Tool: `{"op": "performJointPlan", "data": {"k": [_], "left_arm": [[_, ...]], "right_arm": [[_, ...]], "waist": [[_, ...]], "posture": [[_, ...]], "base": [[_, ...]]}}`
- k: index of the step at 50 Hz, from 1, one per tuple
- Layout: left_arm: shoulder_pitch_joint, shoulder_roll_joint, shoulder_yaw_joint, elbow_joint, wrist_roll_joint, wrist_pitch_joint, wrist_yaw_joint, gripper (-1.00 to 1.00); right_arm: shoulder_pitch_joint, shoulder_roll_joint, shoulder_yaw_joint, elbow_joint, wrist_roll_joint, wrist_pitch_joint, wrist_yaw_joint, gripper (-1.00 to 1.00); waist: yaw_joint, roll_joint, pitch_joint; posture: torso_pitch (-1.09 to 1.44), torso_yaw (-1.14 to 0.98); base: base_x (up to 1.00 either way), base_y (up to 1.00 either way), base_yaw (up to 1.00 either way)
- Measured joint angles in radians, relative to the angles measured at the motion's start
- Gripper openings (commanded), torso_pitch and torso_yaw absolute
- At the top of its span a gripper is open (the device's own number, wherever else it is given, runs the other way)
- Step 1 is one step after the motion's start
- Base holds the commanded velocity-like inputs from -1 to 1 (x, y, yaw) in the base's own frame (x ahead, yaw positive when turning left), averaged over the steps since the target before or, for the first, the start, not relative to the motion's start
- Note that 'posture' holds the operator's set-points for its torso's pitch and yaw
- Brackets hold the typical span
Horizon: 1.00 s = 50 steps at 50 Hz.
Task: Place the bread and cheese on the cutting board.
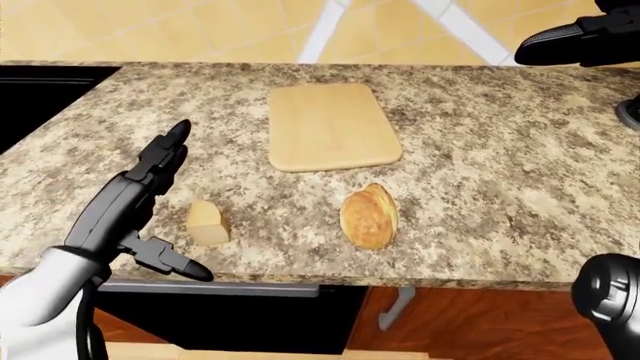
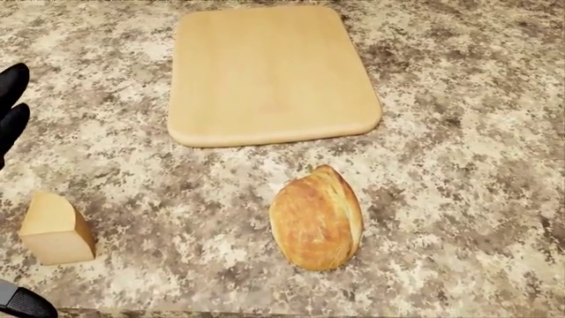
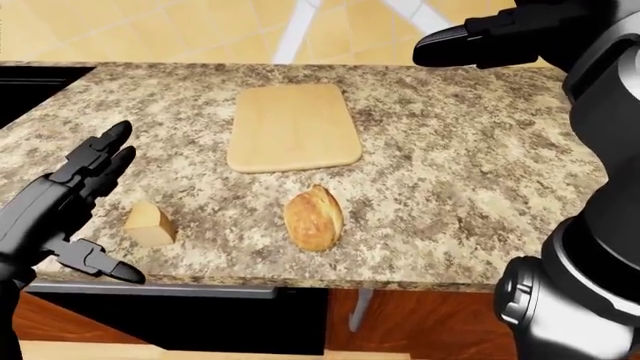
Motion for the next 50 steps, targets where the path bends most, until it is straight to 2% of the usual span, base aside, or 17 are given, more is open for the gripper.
{"op": "performJointPlan", "data": {"k": [10, 18, 24, 25, 26, 27, 28, 30, 31, 32, 33, 35, 43, 46, 50], "left_arm": [[-0.005, -0.020, -0.036, -0.003, 0.011, 0.009, 0.011, 1.00], [0.017, -0.046, -0.073, 0.038, 0.041, -0.033, 0.015, 1.00], [0.025, -0.063, -0.082, 0.054, 0.041, -0.049, 0.007, 0.98], [0.026, -0.064, -0.084, 0.056, 0.039, -0.051, 0.003, 0.31], [0.026, -0.065, -0.085, 0.061, 0.038, -0.054, 0.001, 0.11], [0.025, -0.065, -0.084, 0.067, 0.037, -0.058, 0.000, -0.23], [0.027, -0.064, -0.080, 0.067, 0.033, -0.060, -0.006, -0.45], [0.030, -0.063, -0.076, 0.066, 0.026, -0.071, -0.015, -0.58], [0.027, -0.064, -0.073, 0.075, 0.027, -0.083, -0.005, -0.70], [0.021, -0.065, -0.067, 0.082, 0.028, -0.096, 0.011, -0.73], [0.017, -0.065, -0.062, 0.087, 0.028, -0.107, 0.022, -0.89], [0.009, -0.064, -0.060, 0.110, 0.031, -0.128, 0.043, -1.00], [-0.015, -0.046, -0.064, 0.141, 0.020, -0.147, 0.088, -1.00], [-0.043, -0.027, -0.060, 0.147, 0.024, -0.103, 0.105, -1.00], [-0.143, 0.020, -0.074, 0.126, 0.020, 0.011, 0.133, -1.00]], "right_arm": [[-0.002, 0.004, 0.001, -0.005, -0.002, 0.004, 0.004, 1.00], [-0.001, 0.008, 0.000, -0.004, -0.006, 0.001, 0.006, 1.00], [0.001, 0.007, 0.000, -0.004, -0.006, -0.003, 0.005, 1.00], [0.001, 0.008, 0.001, -0.004, -0.006, -0.003, 0.005, 1.00], [0.002, 0.008, 0.002, -0.004, -0.007, -0.004, 0.005, 1.00], [0.002, 0.009, 0.003, -0.005, -0.007, -0.005, 0.005, 1.00], [0.003, 0.009, 0.004, -0.005, -0.008, -0.006, 0.005, 1.00], [0.001, 0.011, 0.004, -0.004, -0.009, -0.003, 0.004, 1.00], [-0.001, 0.011, 0.006, -0.005, -0.010, -0.002, 0.005, 1.00], [-0.002, 0.012, 0.007, -0.006, -0.009, -0.001, 0.005, 1.00], [-0.003, 0.012, 0.008, -0.007, -0.009, 0.000, 0.006, 1.00], [-0.005, 0.012, 0.006, -0.009, -0.009, 0.000, 0.007, 1.00], [0.000, 0.012, 0.001, -0.010, -0.013, -0.004, 0.005, 1.00], [-0.002, 0.010, -0.001, -0.009, -0.013, -0.001, 0.004, 1.00], [-0.002, 0.011, 0.000, -0.009, -0.014, 0.001, 0.003, 1.00]], "waist": [[0.000, 0.001, -0.002], [0.002, 0.000, -0.003], [0.002, -0.003, -0.003], [0.002, -0.003, -0.004], [0.003, -0.003, -0.004], [0.003, -0.003, -0.004], [0.003, -0.003, -0.005], [0.006, -0.001, -0.005], [0.006, -0.001, -0.005], [0.005, -0.001, -0.006], [0.004, -0.001, -0.007], [0.003, 0.000, -0.009], [-0.002, 0.004, -0.009], [-0.001, 0.004, -0.004], [0.001, -0.002, 0.002]], "posture": [[0.00, 0.00], [0.00, 0.00], [0.00, 0.00], [0.00, 0.00], [0.00, 0.00], [0.00, 0.00], [0.00, 0.00], [0.00, 0.00], [0.00, 0.00], [0.00, 0.00], [0.00, 0.00], [0.00, 0.00], [0.00, 0.00], [0.00, 0.00], [0.00, 0.00]], "base": [[0.00, 0.00, 0.00], [0.00, 0.00, 0.00], [0.00, 0.00, 0.00], [0.00, 0.00, 0.00], [0.00, 0.00, 0.00], [0.00, 0.00, 0.00], [0.00, 0.00, 0.00], [0.00, 0.00, 0.00], [0.00, 0.00, 0.00], [0.00, 0.00, 0.00], [0.00, 0.00, 0.00], [0.00, 0.00, 0.00], [0.00, 0.00, 0.00], [0.00, 0.00, 0.00], [0.00, 0.00, 0.00]]}}
